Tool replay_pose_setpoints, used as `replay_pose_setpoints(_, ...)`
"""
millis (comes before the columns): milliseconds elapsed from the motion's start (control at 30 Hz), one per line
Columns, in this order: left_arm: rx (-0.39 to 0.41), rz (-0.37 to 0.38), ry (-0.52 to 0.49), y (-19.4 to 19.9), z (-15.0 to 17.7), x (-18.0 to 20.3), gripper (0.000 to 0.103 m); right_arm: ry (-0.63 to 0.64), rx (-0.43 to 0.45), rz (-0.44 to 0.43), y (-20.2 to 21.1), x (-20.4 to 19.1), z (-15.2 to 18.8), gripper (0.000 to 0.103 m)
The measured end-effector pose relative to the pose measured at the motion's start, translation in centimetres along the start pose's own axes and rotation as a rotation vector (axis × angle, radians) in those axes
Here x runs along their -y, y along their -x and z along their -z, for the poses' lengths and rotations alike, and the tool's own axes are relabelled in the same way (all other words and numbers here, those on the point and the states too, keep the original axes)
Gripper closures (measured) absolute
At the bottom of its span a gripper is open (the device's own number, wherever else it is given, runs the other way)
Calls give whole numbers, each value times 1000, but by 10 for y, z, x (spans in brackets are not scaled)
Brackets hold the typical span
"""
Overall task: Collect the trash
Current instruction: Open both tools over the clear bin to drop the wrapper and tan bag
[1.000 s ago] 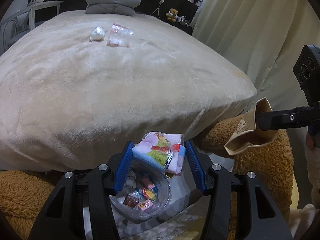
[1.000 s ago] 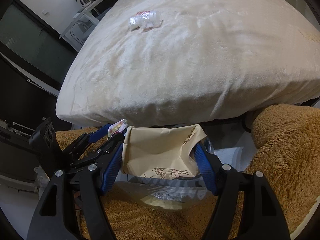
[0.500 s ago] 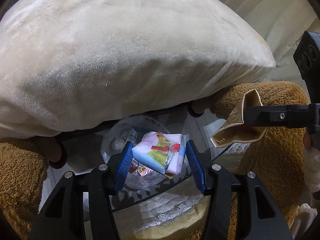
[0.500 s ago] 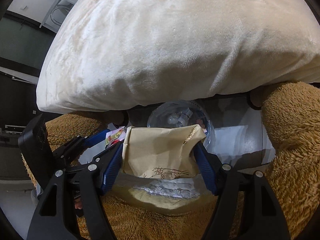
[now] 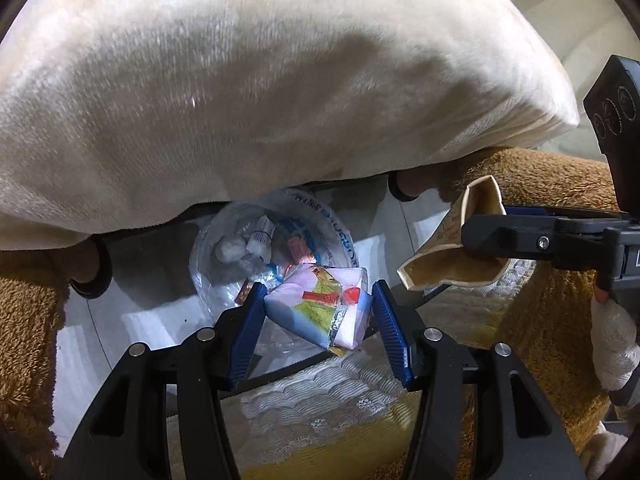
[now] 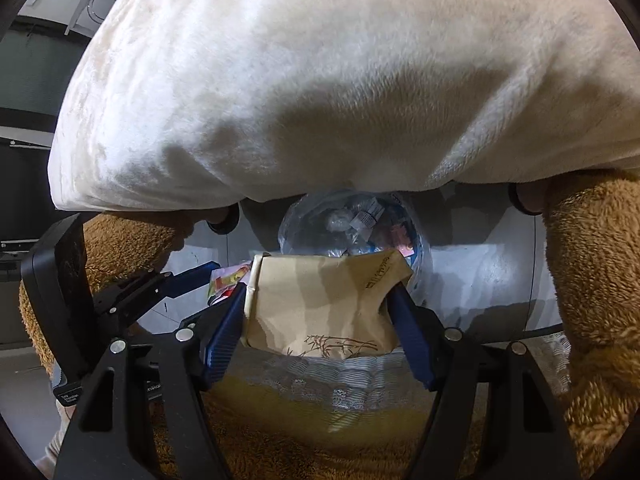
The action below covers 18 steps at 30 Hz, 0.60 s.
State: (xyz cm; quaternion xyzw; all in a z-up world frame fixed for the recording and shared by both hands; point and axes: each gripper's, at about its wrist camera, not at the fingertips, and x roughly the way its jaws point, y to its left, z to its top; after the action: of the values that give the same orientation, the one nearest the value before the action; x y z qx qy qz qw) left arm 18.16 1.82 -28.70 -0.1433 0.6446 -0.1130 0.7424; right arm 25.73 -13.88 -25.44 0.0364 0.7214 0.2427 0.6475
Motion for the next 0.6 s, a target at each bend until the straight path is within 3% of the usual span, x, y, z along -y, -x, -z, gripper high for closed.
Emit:
replay_pose_setpoints(333,-85,-10,54,-14,0,-12,50,-18,-81,-31,-23,2,-6,33)
replay_pose_setpoints(600,-106,-20,77,-19,-1,-17,48,-13,-83,-37,-23,-2,-9,32)
